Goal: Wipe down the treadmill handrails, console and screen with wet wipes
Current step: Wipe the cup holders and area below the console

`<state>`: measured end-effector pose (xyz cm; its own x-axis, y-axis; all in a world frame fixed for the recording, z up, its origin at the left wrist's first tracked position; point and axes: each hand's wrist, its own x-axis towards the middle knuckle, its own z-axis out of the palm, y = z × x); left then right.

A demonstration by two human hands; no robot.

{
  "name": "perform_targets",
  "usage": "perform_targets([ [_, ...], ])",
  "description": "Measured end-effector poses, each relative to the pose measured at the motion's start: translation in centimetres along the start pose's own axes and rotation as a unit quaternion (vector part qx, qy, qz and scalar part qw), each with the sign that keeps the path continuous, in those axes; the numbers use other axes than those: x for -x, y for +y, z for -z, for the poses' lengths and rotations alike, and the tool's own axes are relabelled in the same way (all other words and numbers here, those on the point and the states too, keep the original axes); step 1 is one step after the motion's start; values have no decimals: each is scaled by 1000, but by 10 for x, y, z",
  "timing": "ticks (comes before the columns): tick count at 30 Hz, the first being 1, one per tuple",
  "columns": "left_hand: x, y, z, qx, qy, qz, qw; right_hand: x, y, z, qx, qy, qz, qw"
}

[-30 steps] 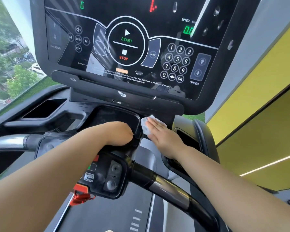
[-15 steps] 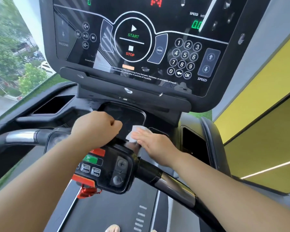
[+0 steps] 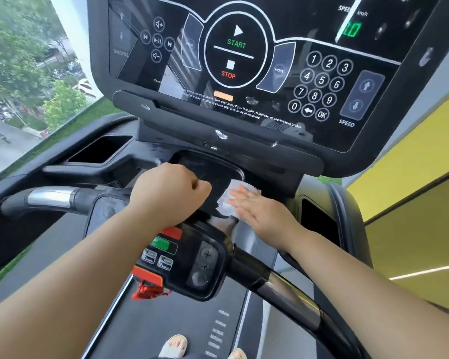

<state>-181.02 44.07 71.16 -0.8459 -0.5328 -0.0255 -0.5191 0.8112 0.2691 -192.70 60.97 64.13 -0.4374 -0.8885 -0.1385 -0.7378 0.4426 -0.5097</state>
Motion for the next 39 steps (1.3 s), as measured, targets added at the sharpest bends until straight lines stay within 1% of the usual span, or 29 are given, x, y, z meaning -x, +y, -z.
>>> perform_targets([
  [3,0,1,0,9,6,1,1000,12,-7,-5,-37,-3,-2,999],
  [8,1,2,1,11,6,-4,1000,24,-22,-7,-80,15,-10,997],
  [11,0,3,2,12,0,-7,1000,28,-31,-8,-112,33,-43,992],
  [16,2,3,3,18,-4,-10,1000,24,-41,5,-252,31,-132,958],
  [18,2,3,3,18,-5,-10,1000,20,-43,13,-298,20,-153,942],
  [20,2,3,3,19,-6,-12,1000,18,-45,18,-320,17,-158,934],
  [22,2,3,4,19,-6,-14,1000,20,-53,23,-316,9,-149,937],
  [26,1,3,2,32,1,-17,999,34,-70,33,-312,1,-101,945],
  [28,1,2,1,53,13,-18,998,37,-76,36,-289,-11,-87,953],
  [30,2,1,2,78,27,-18,996,37,-78,32,-230,-16,-92,969],
  [32,3,1,3,90,35,-16,995,38,-78,28,-198,-12,-107,974],
  [36,5,2,4,96,40,-19,994,40,-83,29,-186,-6,-74,980],
  [39,5,1,4,95,31,-27,995,42,-83,26,-191,10,-91,977],
])
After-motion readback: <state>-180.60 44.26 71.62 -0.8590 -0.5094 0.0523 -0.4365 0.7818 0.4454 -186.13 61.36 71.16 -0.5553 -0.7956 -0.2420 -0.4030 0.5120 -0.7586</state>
